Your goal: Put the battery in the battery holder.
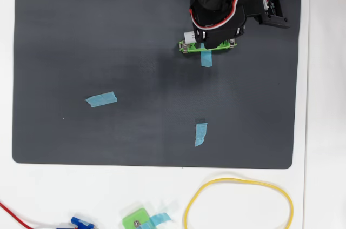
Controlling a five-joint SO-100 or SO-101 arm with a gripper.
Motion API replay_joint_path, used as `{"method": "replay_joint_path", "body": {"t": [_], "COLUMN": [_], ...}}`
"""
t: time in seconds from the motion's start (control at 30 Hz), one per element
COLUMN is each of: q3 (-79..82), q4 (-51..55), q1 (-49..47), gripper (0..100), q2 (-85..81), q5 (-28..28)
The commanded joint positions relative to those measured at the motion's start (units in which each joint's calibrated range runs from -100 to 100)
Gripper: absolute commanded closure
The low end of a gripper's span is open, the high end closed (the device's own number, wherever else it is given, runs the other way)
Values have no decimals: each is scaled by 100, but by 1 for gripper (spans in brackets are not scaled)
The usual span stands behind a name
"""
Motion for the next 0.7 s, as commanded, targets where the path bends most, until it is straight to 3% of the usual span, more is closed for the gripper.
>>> {"method": "replay_joint_path", "body": {"t": [0.0,0.23,0.67], "q3": [-25,-69,-122], "q4": [-81,-90,-824], "q1": [-15,-441,-379], "gripper": [100,100,100], "q2": [-51,-34,1126], "q5": [-15,-15,-15]}}
